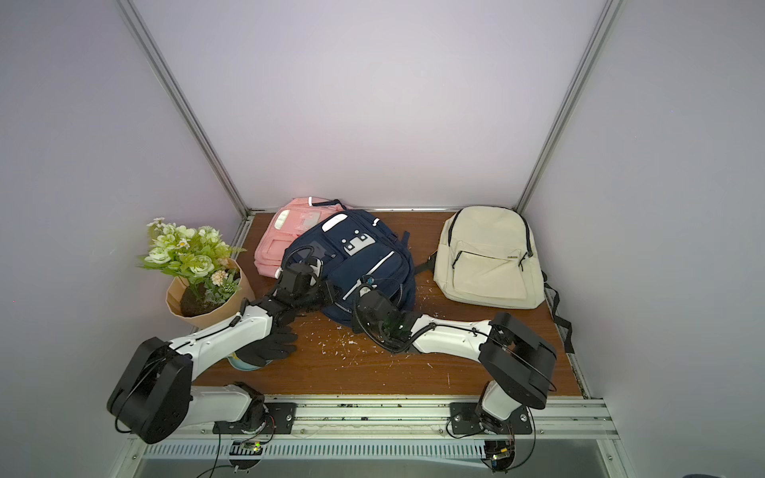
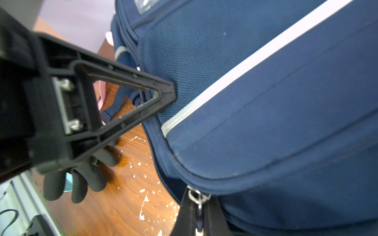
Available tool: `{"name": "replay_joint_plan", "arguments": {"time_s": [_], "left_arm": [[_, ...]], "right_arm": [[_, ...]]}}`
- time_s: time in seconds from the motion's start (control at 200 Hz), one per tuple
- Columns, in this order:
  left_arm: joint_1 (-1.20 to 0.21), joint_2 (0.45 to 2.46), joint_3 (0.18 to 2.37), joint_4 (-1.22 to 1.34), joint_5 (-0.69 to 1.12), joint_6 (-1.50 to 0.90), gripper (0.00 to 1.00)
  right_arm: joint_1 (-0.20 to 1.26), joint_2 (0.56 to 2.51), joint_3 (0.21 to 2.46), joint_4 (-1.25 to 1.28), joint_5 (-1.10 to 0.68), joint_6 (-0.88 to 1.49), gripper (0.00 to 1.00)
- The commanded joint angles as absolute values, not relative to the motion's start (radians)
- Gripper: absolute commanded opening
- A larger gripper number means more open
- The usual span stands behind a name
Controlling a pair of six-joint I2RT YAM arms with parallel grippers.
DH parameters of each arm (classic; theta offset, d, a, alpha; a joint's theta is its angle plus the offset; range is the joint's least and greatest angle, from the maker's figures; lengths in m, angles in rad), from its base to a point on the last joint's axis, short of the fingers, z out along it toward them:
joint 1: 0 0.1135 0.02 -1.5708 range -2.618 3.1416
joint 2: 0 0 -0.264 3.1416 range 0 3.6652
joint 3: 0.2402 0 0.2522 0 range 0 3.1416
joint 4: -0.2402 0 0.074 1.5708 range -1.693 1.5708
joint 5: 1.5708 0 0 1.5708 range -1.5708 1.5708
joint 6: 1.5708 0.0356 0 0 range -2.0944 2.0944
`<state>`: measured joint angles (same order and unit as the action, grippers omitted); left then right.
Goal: Zip up the backpack
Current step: Zip the zipper on the backpack.
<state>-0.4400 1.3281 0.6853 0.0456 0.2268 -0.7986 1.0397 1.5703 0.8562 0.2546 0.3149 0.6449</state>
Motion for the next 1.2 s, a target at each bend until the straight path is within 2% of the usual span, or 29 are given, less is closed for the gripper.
{"name": "replay_joint_plan", "arguments": {"time_s": [0.0, 0.255, 0.465, 0.696, 0.841, 1.016, 1.191], "left_arm": [[-0.354, 1.362, 0.737, -0.004, -0.02, -0.701, 0.0], [-0.352, 1.454, 0.91, -0.045, -0.037, -0.673, 0.0], [-0.373, 1.478, 1.066, -0.061, -0.044, -0.625, 0.0], [-0.394, 1.419, 0.996, -0.072, -0.086, -0.606, 0.0], [-0.382, 1.362, 0.846, -0.053, -0.066, -0.667, 0.15], [-0.386, 1.341, 0.698, 0.05, 0.046, -0.739, 0.18], [-0.442, 1.341, 0.652, 0.101, 0.062, -0.775, 0.4]], "right_arm": [[1.009, 1.478, 0.828, 0.162, 0.384, 0.631, 0.0], [0.986, 1.47, 0.821, 0.19, 0.345, 0.635, 0.0], [1.043, 1.581, 0.94, 0.248, 0.28, 0.646, 0.0], [1.076, 1.723, 1.081, 0.231, 0.256, 0.668, 0.0], [1.077, 1.76, 1.091, 0.198, 0.245, 0.689, 0.0], [1.077, 1.783, 1.077, 0.131, 0.244, 0.696, 0.0], [1.075, 1.792, 1.019, 0.146, 0.223, 0.706, 0.0]]}}
